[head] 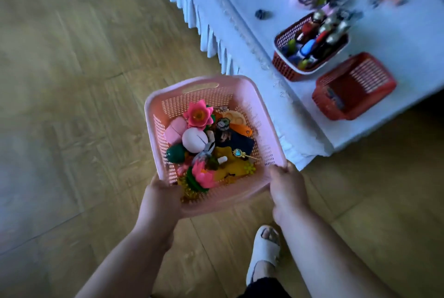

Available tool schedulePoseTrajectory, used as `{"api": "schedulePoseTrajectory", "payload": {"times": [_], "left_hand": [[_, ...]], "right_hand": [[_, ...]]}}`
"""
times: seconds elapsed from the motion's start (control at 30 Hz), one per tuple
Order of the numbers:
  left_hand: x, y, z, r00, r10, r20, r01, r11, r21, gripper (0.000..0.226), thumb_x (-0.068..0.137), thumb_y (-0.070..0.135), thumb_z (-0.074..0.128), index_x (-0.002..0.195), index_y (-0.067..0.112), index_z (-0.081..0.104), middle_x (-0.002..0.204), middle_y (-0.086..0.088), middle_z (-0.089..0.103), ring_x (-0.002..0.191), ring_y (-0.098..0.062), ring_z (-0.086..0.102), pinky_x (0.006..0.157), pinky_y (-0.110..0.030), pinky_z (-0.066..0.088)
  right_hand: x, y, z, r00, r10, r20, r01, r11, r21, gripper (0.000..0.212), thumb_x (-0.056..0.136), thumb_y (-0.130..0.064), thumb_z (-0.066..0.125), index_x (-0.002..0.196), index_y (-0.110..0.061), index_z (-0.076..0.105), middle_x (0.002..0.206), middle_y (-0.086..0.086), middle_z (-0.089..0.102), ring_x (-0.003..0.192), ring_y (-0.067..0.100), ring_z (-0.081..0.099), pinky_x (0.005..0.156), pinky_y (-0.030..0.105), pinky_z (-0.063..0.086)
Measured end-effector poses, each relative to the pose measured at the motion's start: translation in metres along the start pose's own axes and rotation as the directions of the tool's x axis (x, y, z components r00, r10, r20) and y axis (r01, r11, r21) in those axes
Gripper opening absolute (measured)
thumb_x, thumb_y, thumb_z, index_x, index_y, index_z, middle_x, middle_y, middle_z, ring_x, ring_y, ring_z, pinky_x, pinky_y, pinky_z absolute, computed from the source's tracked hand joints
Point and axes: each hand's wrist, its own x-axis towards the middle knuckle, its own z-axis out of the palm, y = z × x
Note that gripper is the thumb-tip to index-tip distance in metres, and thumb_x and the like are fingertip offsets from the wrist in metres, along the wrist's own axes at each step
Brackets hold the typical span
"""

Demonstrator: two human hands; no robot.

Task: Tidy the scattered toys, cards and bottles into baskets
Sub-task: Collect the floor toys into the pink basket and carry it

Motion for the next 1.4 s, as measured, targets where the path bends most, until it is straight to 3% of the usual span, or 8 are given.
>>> {"api": "schedulePoseTrajectory", "payload": {"times": [0.17,0.37,0.6,0.83,1.03,1.2,1.3,1.4], "left_hand": [[-0.042,0.063,0.034,0.998,0.000,0.058,-0.003,0.999,0.048,0.023,0.079,-0.002,0.056,0.096,0.008,0.067,0.084,-0.019,0.073,0.065,-0.029,0.068,0.057,-0.036,0.051],[-0.092,0.137,0.096,0.994,0.004,0.108,-0.010,0.998,0.056,0.024,0.079,-0.007,0.055,0.082,0.006,0.074,0.073,-0.019,0.072,0.059,-0.026,0.062,0.061,-0.035,0.046],[-0.105,0.195,0.172,0.997,0.001,0.083,-0.010,0.995,0.101,0.018,0.070,-0.001,0.060,0.085,-0.003,0.070,0.066,-0.017,0.069,0.054,-0.024,0.061,0.059,-0.036,0.047],[-0.095,0.253,0.248,0.980,0.015,0.200,-0.043,0.990,0.137,0.019,0.079,-0.007,0.054,0.087,0.005,0.066,0.060,-0.011,0.065,0.044,-0.019,0.058,0.044,-0.023,0.044],[-0.081,0.300,0.333,0.944,0.021,0.330,-0.102,0.968,0.231,0.021,0.084,-0.010,0.046,0.088,0.006,0.060,0.052,-0.002,0.060,0.042,-0.013,0.055,0.043,-0.023,0.044],[-0.078,0.327,0.410,0.927,-0.022,0.374,-0.112,0.936,0.334,0.019,0.089,0.002,0.052,0.106,0.009,0.057,0.085,-0.016,0.072,0.064,-0.023,0.070,0.050,-0.032,0.055],[-0.083,0.329,0.465,0.932,-0.005,0.363,-0.122,0.937,0.327,0.017,0.090,0.002,0.055,0.094,0.018,0.060,0.079,-0.016,0.073,0.065,-0.028,0.070,0.065,-0.045,0.060],[-0.087,0.320,0.524,0.968,-0.004,0.252,-0.077,0.948,0.310,0.016,0.087,0.004,0.057,0.092,0.018,0.060,0.069,-0.013,0.070,0.054,-0.024,0.066,0.064,-0.044,0.058]], "right_hand": [[-0.006,-0.056,-0.065,1.000,-0.016,-0.009,0.016,0.999,0.051,0.023,0.093,-0.016,0.048,0.114,-0.014,0.059,0.102,0.006,0.065,0.084,0.019,0.060,0.063,0.027,0.043],[0.015,-0.120,-0.145,0.997,-0.051,0.057,0.050,0.998,0.031,0.028,0.098,-0.026,0.048,0.123,-0.016,0.054,0.106,0.005,0.063,0.091,0.018,0.062,0.074,0.036,0.056],[0.057,-0.176,-0.213,0.998,-0.040,0.054,0.035,0.995,0.090,0.023,0.095,-0.028,0.049,0.114,-0.019,0.057,0.099,0.004,0.065,0.089,0.023,0.065,0.077,0.047,0.057],[0.110,-0.214,-0.260,0.999,0.047,0.018,-0.049,0.981,0.186,0.015,0.096,-0.017,0.048,0.104,-0.018,0.061,0.094,0.010,0.067,0.086,0.024,0.067,0.077,0.042,0.058],[0.159,-0.249,-0.312,0.995,0.091,-0.039,-0.078,0.965,0.250,0.022,0.099,-0.013,0.042,0.087,-0.020,0.059,0.090,0.013,0.065,0.088,0.025,0.064,0.088,0.045,0.054],[0.208,-0.259,-0.366,0.991,0.113,-0.068,-0.087,0.947,0.309,0.020,0.100,-0.013,0.042,0.094,-0.019,0.059,0.090,0.010,0.065,0.083,0.021,0.065,0.071,0.033,0.055],[0.250,-0.257,-0.405,0.994,0.106,-0.006,-0.101,0.961,0.257,0.020,0.098,-0.011,0.043,0.109,-0.016,0.058,0.097,0.010,0.067,0.090,0.023,0.066,0.069,0.030,0.054],[0.300,-0.259,-0.454,0.992,0.068,0.105,-0.084,0.984,0.159,0.014,0.096,-0.012,0.047,0.103,-0.021,0.055,0.097,0.007,0.067,0.091,0.020,0.067,0.076,0.036,0.058]]}}
